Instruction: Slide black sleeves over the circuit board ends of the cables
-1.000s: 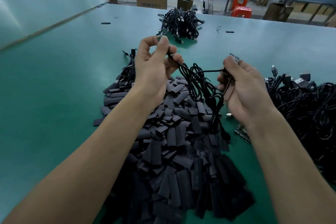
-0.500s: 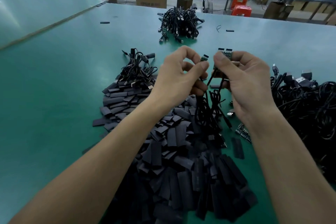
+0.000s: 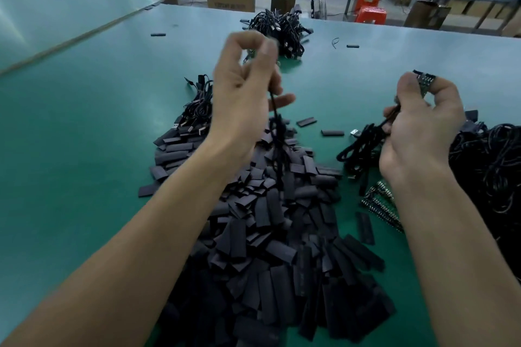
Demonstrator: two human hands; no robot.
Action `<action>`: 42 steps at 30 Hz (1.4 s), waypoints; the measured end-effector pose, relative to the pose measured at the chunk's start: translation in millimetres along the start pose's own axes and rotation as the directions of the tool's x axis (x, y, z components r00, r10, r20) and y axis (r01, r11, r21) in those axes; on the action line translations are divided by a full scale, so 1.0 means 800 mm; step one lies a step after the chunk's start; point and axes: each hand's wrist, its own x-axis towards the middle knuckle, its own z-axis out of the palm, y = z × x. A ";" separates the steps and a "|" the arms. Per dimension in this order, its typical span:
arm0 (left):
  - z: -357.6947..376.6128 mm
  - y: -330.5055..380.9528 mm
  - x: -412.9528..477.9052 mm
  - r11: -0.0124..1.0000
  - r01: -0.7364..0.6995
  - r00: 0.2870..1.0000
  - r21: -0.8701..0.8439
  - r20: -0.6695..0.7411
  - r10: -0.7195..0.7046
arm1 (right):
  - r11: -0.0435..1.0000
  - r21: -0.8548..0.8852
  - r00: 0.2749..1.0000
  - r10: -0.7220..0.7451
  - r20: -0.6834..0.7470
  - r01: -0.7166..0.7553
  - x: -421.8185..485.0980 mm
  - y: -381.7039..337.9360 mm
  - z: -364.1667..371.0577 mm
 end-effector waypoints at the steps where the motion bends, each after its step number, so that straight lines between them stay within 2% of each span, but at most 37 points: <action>1: -0.004 0.004 0.002 0.999 -0.021 0.999 -0.049 -0.042 0.019 | 0.999 -0.040 0.999 -0.035 -0.003 0.035 0.002 0.000 -0.001; 3: -0.012 0.008 0.007 0.996 -0.062 0.993 -0.070 -0.102 0.055 | 0.978 -0.166 0.992 -0.118 0.037 0.122 0.004 0.001 -0.003; 5: -0.018 0.008 0.011 0.994 -0.110 0.983 0.001 -0.144 0.109 | 0.894 -0.383 0.966 -0.169 0.195 0.233 0.003 0.007 -0.005; 6: -0.020 0.007 0.012 0.989 -0.136 0.978 0.055 -0.154 0.143 | 0.818 -0.498 0.941 -0.145 0.305 0.287 0.001 0.011 -0.004; 8: -0.021 0.005 0.013 0.965 -0.187 0.968 0.185 -0.133 0.213 | 0.643 -0.673 0.882 -0.007 0.471 0.365 -0.006 0.021 -0.001; 10: -0.021 0.000 0.014 0.917 -0.214 0.965 0.336 -0.071 0.251 | 0.538 -0.741 0.843 0.100 0.529 0.401 -0.012 0.026 0.001; 13: -0.021 -0.009 0.015 0.850 -0.152 0.985 0.505 0.002 0.175 | 0.423 -0.789 0.820 0.160 0.549 0.446 -0.015 0.025 0.007; 16: -0.021 -0.012 0.019 0.852 -0.057 0.997 0.520 -0.021 0.080 | 0.241 -0.829 0.822 0.159 0.547 0.505 -0.019 0.026 0.011; 17: -0.020 -0.012 0.019 0.860 -0.040 0.997 0.509 -0.037 0.068 | 0.210 -0.820 0.816 0.130 0.564 0.533 -0.022 0.026 0.012; 18: -0.020 -0.012 0.019 0.864 -0.038 0.996 0.502 -0.050 0.072 | 0.223 -0.794 0.798 0.095 0.595 0.565 -0.025 0.025 0.013; 21: -0.019 -0.006 0.017 0.884 -0.100 0.987 0.456 -0.068 0.147 | 0.399 -0.657 0.715 0.005 0.699 0.640 -0.031 0.024 0.013; 22: -0.019 -0.003 0.015 0.890 -0.127 0.981 0.438 -0.075 0.177 | 0.429 -0.622 0.691 -0.006 0.723 0.655 -0.033 0.024 0.013; 24: -0.021 0.003 0.013 0.899 -0.180 0.970 0.399 -0.081 0.230 | 0.398 -0.611 0.660 0.019 0.751 0.684 -0.034 0.024 0.014; 26: -0.022 0.006 0.013 0.896 -0.202 0.964 0.396 -0.083 0.254 | 0.259 -0.641 0.639 0.102 0.762 0.723 -0.037 0.025 0.016; 28: -0.023 0.006 0.012 0.885 -0.194 0.967 0.423 -0.071 0.245 | 0.193 -0.633 0.615 0.150 0.774 0.750 -0.043 0.026 0.019; 33: -0.024 0.004 0.011 0.868 -0.210 0.968 0.449 -0.028 0.249 | 0.293 -0.431 0.463 -0.049 0.885 0.854 -0.062 0.027 0.025; 35: -0.025 0.002 0.011 0.844 -0.215 0.965 0.491 -0.024 0.260 | 0.312 -0.391 0.413 -0.003 0.911 0.866 -0.068 0.031 0.028; 37: -0.027 -0.002 0.012 0.830 -0.208 0.965 0.517 -0.027 0.259 | 0.335 -0.397 0.385 0.104 0.917 0.855 -0.071 0.039 0.029; 39: -0.030 -0.007 0.013 0.824 -0.189 0.970 0.534 -0.030 0.242 | 0.359 -0.428 0.385 0.189 0.904 0.829 -0.075 0.045 0.031; 42: -0.034 -0.015 0.014 0.787 -0.133 0.982 0.603 -0.029 0.188 | 0.333 -0.461 0.409 0.219 0.886 0.822 -0.081 0.050 0.033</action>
